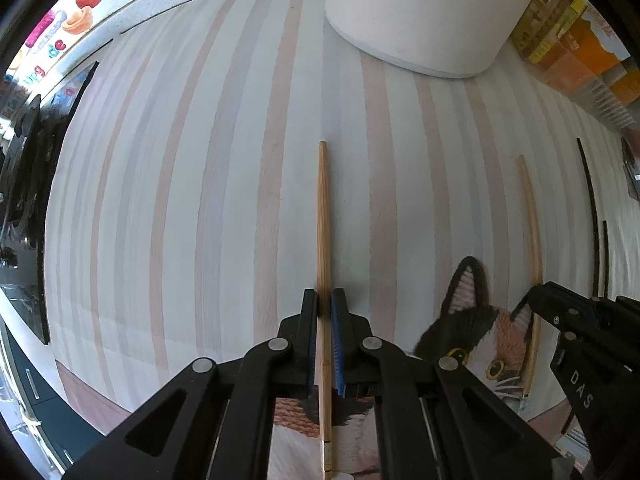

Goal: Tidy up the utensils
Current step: 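Lift both wooden chopsticks and carry them over the holder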

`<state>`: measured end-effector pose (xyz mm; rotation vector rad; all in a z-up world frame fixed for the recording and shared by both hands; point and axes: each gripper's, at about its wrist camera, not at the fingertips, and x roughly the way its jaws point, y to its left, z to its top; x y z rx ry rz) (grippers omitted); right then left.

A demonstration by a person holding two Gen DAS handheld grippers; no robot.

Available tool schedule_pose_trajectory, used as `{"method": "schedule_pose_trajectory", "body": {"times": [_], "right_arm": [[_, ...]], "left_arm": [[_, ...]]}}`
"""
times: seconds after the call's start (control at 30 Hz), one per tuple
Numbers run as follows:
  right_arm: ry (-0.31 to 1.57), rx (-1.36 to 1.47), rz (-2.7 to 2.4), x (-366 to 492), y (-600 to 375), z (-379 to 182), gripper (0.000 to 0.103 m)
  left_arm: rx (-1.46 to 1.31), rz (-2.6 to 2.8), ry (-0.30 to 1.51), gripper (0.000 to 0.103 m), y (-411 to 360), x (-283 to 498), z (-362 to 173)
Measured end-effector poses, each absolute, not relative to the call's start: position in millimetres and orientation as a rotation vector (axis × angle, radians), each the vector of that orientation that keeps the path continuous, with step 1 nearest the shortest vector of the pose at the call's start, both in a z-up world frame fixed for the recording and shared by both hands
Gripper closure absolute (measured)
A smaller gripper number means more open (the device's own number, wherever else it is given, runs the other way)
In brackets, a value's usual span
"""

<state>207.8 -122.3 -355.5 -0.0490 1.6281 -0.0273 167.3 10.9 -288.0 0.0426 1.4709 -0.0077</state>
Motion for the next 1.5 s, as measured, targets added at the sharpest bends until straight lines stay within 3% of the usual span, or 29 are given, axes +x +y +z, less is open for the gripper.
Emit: {"method": "schedule_pose_trajectory", "body": {"times": [0.43,0.93,1.23,1.5], "right_arm": [[1.532,0.078,0.006,192.1,-152.8,-305.6,0.096],[1.219,0.221,0.051,202.5,-172.4,-172.8,0.096],[0.942,0.312,0.13,269.6,-180.5,-53.0,0.096],[0.799,0.383,0.109,348.9,-186.3,-18.1,0.096]], "left_arm": [[0.045,-0.074,1.33,0.099,3.2,150.2,-217.8],[-0.084,-0.162,1.019,0.099,7.7,165.7,-69.1],[-0.174,-0.216,0.775,0.099,11.9,231.1,36.2],[-0.185,-0.181,0.699,0.099,6.0,311.9,53.7]]}}
